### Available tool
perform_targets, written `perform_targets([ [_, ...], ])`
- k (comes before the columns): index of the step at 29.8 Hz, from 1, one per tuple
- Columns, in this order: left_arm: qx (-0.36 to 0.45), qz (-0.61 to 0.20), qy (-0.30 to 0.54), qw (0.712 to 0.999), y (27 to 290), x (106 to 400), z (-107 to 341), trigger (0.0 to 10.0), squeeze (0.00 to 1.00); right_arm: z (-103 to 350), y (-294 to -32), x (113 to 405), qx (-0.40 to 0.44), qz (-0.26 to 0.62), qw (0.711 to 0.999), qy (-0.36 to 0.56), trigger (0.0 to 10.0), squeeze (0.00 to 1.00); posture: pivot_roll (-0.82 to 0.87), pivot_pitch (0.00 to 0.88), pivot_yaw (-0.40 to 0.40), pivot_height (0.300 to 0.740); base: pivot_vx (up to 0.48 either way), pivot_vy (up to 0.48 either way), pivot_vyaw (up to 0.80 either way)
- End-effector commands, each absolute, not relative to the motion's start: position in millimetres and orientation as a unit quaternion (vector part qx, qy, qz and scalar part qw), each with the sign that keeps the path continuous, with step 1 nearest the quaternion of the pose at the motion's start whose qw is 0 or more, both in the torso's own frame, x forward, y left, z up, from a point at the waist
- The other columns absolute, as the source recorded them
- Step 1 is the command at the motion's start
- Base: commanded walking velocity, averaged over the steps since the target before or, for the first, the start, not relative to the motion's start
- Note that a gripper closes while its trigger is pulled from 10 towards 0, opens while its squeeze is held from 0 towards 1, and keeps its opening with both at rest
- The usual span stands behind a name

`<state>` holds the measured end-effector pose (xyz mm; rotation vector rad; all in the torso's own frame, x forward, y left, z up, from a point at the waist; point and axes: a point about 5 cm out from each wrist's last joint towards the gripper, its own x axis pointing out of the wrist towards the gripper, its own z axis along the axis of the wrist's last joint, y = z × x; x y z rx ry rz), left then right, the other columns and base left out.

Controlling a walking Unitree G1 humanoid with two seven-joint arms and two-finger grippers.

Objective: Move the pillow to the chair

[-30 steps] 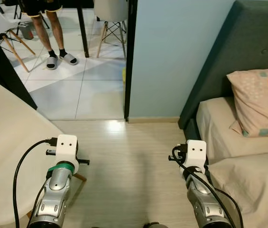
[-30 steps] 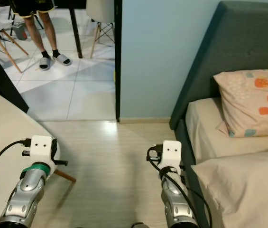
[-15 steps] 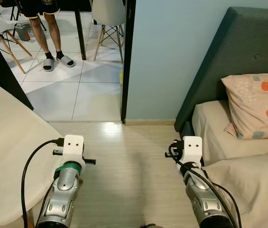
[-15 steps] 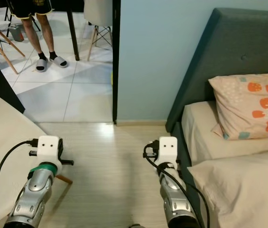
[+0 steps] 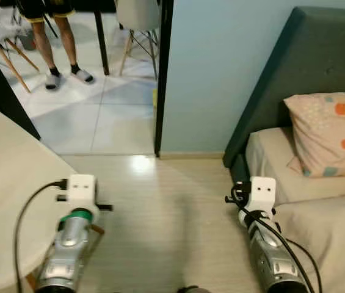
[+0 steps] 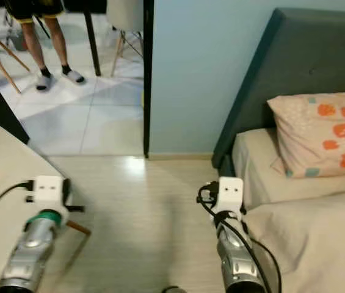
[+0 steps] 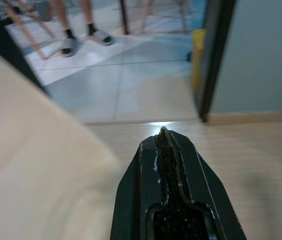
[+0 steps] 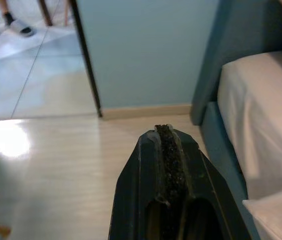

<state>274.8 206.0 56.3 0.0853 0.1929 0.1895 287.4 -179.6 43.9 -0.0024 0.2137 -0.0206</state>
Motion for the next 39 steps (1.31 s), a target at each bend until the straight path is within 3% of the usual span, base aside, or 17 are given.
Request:
perform_targets([
  [1,0.033,0.103,0.104,0.989,207.3,270.9,53.1,10.0,0.0,37.9,-174.4,283.2,-0.01,0.008,0.993,0.119,10.0,0.0,0.0,0.013,0.026,0.74,0.0,0.0,0.0],
  [12,0.041,0.04,0.121,0.991,178.7,265.1,40.0,10.0,0.0,31.9,-162.9,277.3,0.02,-0.003,0.992,0.126,10.0,0.0,0.02,0.029,0.04,0.74,0.0,0.0,0.0],
  [39,0.05,0.057,0.079,0.994,175.5,277.3,55.8,10.0,0.0,35.5,-156.7,280.9,0.016,-0.004,0.993,0.117,10.0,0.0,0.03,0.013,0.03,0.74,0.0,0.0,0.0],
])
